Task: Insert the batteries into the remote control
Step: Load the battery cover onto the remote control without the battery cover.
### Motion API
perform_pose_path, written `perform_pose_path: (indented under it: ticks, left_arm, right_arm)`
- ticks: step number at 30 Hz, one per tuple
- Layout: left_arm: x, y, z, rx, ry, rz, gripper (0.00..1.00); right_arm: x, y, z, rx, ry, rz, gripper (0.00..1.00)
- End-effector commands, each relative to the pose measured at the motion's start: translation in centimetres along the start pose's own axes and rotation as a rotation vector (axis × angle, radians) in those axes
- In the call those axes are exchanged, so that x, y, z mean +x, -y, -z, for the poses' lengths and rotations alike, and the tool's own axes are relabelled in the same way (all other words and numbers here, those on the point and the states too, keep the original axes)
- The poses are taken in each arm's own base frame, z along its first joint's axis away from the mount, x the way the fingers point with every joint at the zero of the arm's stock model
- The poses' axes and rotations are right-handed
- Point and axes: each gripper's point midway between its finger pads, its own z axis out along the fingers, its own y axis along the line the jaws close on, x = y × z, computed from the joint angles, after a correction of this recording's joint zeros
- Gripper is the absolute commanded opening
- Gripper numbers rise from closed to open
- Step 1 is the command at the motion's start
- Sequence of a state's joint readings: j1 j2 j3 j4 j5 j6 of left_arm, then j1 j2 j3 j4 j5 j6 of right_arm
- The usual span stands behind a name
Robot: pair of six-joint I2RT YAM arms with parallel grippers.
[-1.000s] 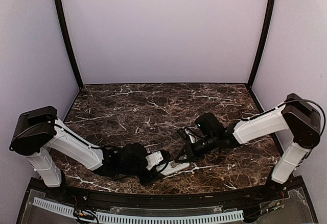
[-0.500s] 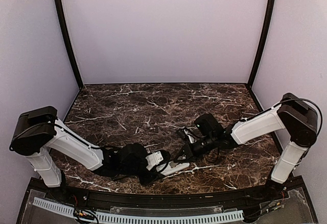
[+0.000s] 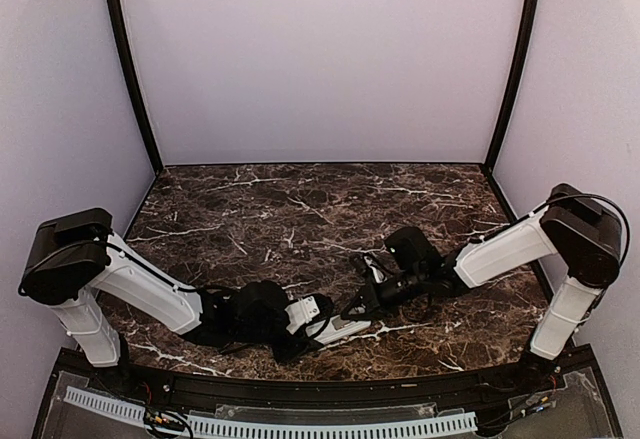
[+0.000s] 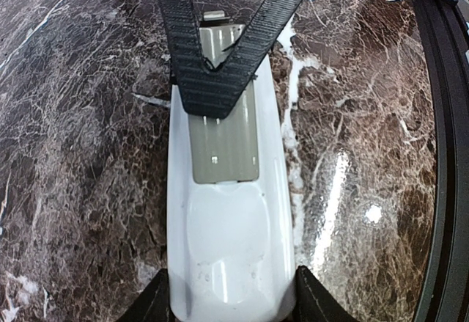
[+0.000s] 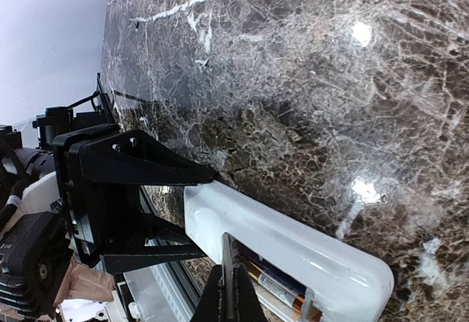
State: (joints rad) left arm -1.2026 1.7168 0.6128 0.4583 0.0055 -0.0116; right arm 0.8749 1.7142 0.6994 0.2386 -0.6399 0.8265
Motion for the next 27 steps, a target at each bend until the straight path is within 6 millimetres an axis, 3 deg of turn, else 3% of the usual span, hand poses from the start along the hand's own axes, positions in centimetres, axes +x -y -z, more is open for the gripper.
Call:
perform_pose_path:
  ticks: [1,21,27]
  left_arm:
    - [5.6,0.2,-0.3,0.005,-0.19,0.013,0.12]
    - [5.7,-0.3,-0.5,-0.027,-0.196,0.014,0.11]
    - [5.8,-0.4,-0.5,-0.03,-0.2,0.011,0.1]
  right_arm:
    - [1.4,2.2,0.0,0.063,-0.019,-0.064,0.0]
    - [3.2,2.5,-1.1,0.079,-0.039,-0.063,0.0]
    - [3.0,0.8,0.0,0.039,-0.058,-0.068,0.0]
